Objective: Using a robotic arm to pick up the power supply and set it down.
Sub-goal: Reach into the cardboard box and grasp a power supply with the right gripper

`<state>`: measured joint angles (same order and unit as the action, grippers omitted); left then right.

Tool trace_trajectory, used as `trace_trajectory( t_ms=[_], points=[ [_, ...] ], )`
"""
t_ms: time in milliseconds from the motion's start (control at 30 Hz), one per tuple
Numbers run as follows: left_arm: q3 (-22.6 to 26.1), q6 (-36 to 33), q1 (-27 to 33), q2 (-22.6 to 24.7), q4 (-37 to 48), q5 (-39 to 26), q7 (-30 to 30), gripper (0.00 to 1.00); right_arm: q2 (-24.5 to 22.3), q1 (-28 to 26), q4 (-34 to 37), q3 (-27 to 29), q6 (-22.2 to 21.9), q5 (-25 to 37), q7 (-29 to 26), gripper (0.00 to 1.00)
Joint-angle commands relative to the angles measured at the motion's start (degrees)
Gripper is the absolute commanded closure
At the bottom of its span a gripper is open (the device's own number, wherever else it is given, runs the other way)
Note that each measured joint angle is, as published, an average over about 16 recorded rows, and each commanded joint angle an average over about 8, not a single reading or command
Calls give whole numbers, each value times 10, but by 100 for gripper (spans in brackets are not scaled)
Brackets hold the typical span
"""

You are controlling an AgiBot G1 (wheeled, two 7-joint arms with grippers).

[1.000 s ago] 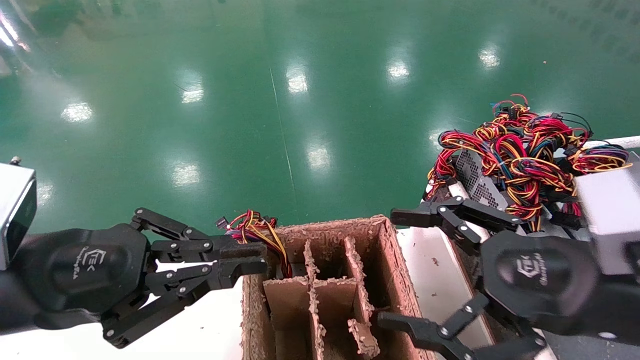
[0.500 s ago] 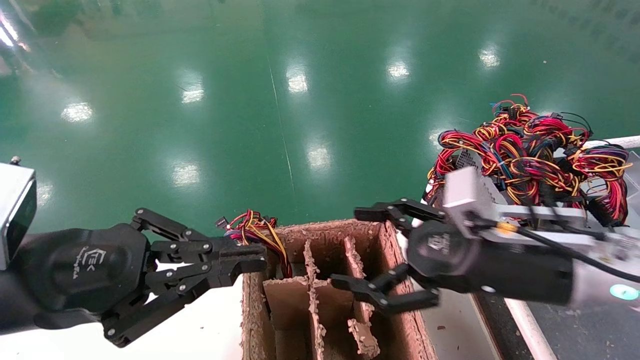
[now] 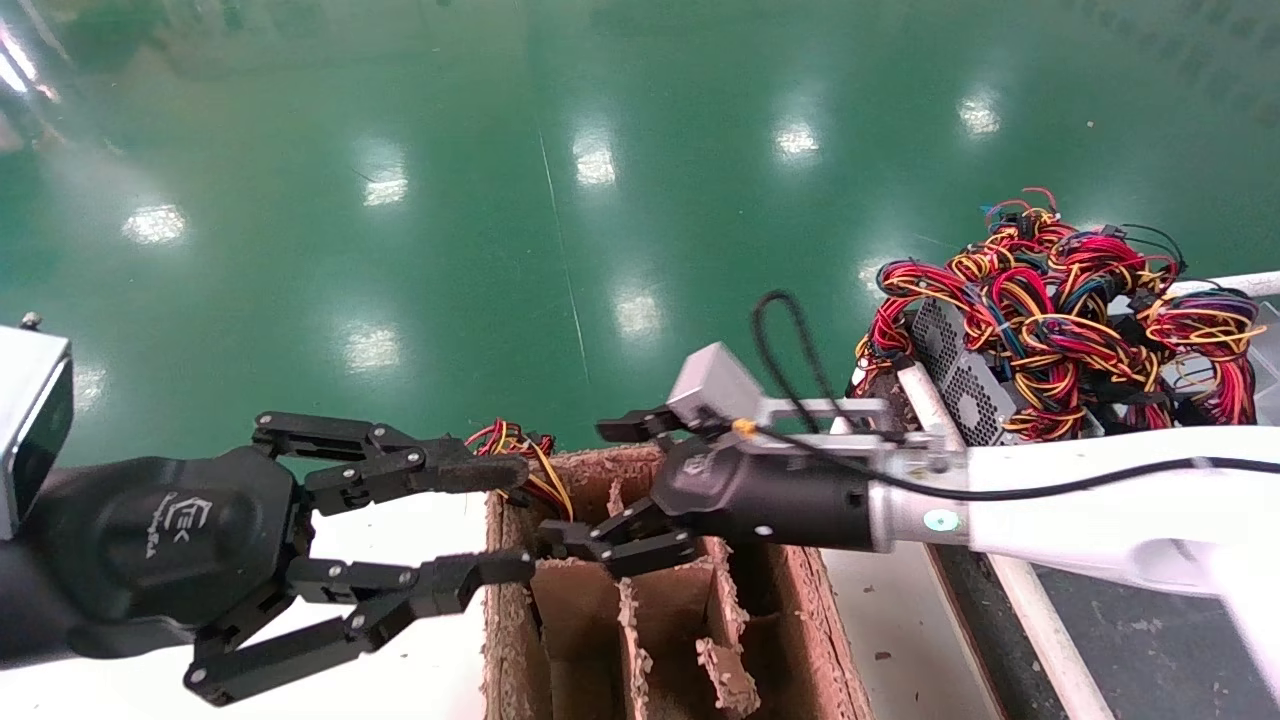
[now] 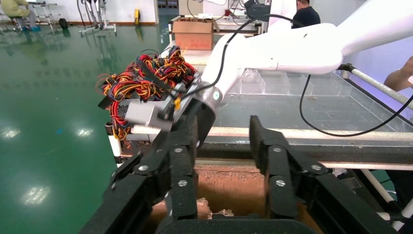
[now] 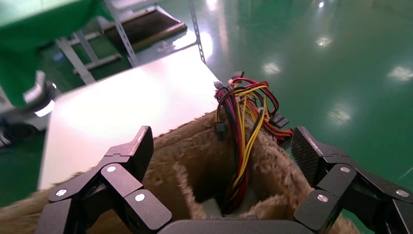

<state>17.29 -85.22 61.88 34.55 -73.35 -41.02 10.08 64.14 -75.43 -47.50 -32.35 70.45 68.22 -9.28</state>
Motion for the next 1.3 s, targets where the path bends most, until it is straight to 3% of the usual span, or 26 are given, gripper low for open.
trace_trajectory(
  t_ms=[33, 67, 500, 967, 1300],
  points=[
    [0, 0, 0, 0, 0, 0, 0, 0, 21, -8, 22, -7, -8, 12, 15, 96],
    [0, 0, 0, 0, 0, 0, 0, 0, 28, -10, 28, -8, -12, 15, 21, 100],
    [0, 0, 0, 0, 0, 0, 0, 0, 88, -23, 82, -19, -52, 36, 56, 100],
    [1, 0, 0, 0, 0, 1, 0, 0, 123, -29, 132, -32, -80, 48, 69, 100],
    [1, 0, 0, 0, 0, 1, -1, 0, 123, -20, 129, -36, -88, 25, 81, 100]
  ],
)
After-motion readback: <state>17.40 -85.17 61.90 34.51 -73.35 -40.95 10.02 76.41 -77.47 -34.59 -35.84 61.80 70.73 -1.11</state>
